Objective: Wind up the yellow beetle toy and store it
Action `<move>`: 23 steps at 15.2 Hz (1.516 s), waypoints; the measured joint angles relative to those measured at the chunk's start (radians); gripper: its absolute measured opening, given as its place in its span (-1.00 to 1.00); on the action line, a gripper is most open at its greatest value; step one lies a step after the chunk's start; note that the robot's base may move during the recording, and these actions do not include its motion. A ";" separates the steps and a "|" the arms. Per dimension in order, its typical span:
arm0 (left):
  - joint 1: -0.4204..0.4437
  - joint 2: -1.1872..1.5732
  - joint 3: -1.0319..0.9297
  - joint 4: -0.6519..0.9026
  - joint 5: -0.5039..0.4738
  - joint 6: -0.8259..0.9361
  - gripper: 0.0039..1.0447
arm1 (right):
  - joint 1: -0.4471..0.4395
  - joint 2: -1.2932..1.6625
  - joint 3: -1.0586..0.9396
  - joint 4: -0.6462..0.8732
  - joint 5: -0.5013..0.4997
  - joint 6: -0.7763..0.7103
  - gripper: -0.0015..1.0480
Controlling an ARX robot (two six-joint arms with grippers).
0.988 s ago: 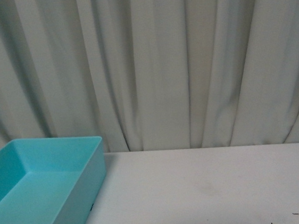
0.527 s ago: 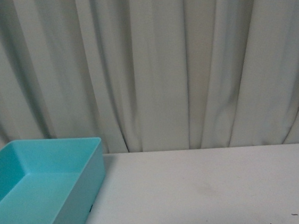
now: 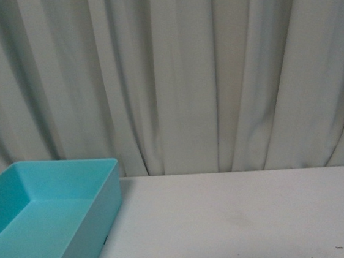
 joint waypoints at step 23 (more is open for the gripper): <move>0.514 1.175 0.828 0.175 0.719 0.779 0.88 | -0.005 0.001 0.000 0.000 -0.002 0.000 0.87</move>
